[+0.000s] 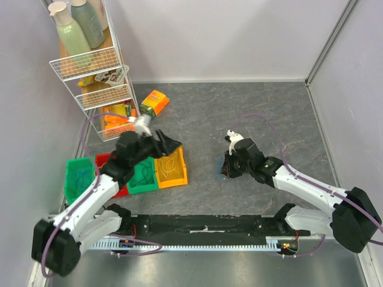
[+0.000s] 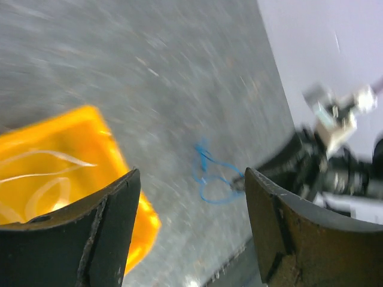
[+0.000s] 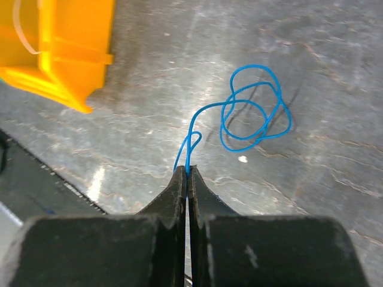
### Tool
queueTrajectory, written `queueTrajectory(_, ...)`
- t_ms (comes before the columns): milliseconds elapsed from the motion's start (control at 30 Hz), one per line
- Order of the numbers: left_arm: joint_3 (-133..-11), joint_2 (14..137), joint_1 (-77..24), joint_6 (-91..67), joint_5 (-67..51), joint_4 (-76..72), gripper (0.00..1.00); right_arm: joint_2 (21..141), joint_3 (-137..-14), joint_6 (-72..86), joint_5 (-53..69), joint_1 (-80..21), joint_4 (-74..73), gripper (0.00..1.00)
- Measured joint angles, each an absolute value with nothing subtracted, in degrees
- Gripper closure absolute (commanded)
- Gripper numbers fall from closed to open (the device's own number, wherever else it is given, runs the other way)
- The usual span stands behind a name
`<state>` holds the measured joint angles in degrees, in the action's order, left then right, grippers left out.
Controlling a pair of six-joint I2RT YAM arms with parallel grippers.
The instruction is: Untangle the cables
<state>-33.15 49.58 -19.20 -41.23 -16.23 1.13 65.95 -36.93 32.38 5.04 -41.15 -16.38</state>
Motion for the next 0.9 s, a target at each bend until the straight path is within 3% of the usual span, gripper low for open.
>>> queueTrajectory(133, -33.3, 57.1, -32.1, -36.2, -21.7, -5.9, 0.34, 63.1, -36.4, 32.0, 10.7, -41.1, -14.2, 0.99)
queueTrajectory(367, -33.5, 62.0, -35.0, -31.7, -31.9, -13.1, 0.33, 57.1, -37.6, 28.1, 16.4, -41.1, -13.3, 0.96)
queueTrajectory(500, -33.4, 62.1, -35.6, -30.5, -33.3, -13.9, 0.32, 53.7, -37.6, 27.4, 13.5, -41.1, -13.3, 0.85)
queueTrajectory(567, -33.3, 62.2, -35.7, -30.3, -33.3, -13.8, 0.32, 53.3, -37.5, 27.7, 10.4, -41.1, -13.5, 0.71)
queueTrajectory(700, -33.3, 63.0, -36.1, -30.3, -33.3, -13.9, 0.31, 55.9, -35.4, 29.6, 6.1, -41.1, -15.4, 0.54)
queueTrajectory(767, -33.3, 64.0, -36.5, -30.3, -33.3, -13.8, 0.31, 56.8, -33.7, 30.3, 5.0, -41.1, -16.8, 0.5)
queueTrajectory(900, -33.4, 67.5, -38.0, -30.3, -33.2, -13.9, 0.31, 56.8, -31.4, 31.3, 2.7, -41.1, -20.6, 0.49)
